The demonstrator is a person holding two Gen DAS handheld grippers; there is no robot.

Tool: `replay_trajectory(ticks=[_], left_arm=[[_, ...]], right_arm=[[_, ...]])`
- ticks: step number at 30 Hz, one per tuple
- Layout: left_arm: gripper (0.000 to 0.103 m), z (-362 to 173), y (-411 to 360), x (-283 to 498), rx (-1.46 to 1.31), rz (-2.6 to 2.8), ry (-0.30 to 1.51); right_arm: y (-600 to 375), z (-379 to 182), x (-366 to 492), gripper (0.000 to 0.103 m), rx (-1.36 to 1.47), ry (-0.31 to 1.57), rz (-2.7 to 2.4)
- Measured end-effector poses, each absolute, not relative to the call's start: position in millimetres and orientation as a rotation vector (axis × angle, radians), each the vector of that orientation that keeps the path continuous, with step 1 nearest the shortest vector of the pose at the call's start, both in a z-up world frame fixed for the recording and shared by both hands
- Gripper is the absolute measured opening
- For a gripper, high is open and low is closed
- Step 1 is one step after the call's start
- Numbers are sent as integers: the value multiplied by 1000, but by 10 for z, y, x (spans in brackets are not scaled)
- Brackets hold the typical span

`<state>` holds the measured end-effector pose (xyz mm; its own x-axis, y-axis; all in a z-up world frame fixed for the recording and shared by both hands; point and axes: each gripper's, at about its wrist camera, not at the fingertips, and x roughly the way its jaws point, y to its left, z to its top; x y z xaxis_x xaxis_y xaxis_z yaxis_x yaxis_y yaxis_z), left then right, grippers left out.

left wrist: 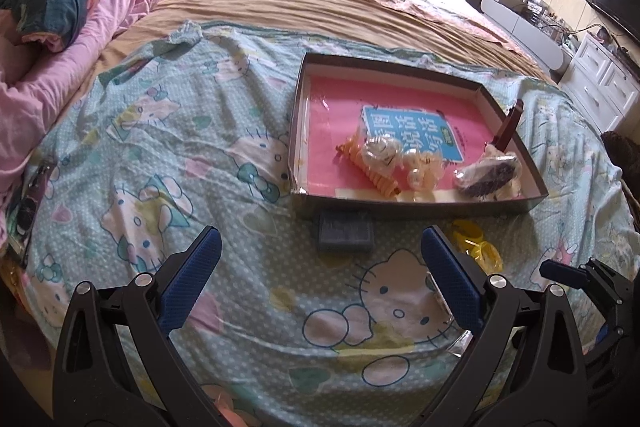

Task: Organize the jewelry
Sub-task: 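Withdraw both open tools toward the remaining items beside the box, then grasp the clear plastic sleeve with the right tool while the left grasps the blue case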

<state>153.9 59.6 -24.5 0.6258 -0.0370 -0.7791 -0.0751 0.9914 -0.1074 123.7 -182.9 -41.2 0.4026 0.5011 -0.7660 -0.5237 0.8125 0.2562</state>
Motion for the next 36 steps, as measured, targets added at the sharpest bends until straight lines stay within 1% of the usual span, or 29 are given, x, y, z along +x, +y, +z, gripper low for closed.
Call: replay_trajectory(ticks=[12, 21, 26, 27, 28, 34, 35, 36], left_arm=[[93, -536, 610, 1599, -121, 49, 968], [93, -639, 624, 1695, -137, 54, 993], [93, -708, 600, 1771, -172, 27, 1017], [93, -720, 599, 1787, -178, 24, 1020], [93, -736, 594, 1805, -185, 22, 1024], [93, -832, 578, 1910, -221, 22, 1044], [91, -846, 575, 1918, -218, 29, 1045], [82, -854, 571, 1924, -212, 32, 1046]], right_arm=[[-1686, -664, 1192, 93, -95, 1019, 666], [-1485, -825, 1158, 94, -241, 992, 653], [-1457, -869, 1161, 94, -246, 975, 654], [-1463, -870, 1167, 92, -241, 971, 657], [-1471, -866, 1169, 88, -236, 967, 658], [-1514, -814, 1156, 81, -228, 965, 678], [-1538, -800, 1149, 81, -223, 969, 684], [-1555, -785, 1146, 81, -216, 972, 688]])
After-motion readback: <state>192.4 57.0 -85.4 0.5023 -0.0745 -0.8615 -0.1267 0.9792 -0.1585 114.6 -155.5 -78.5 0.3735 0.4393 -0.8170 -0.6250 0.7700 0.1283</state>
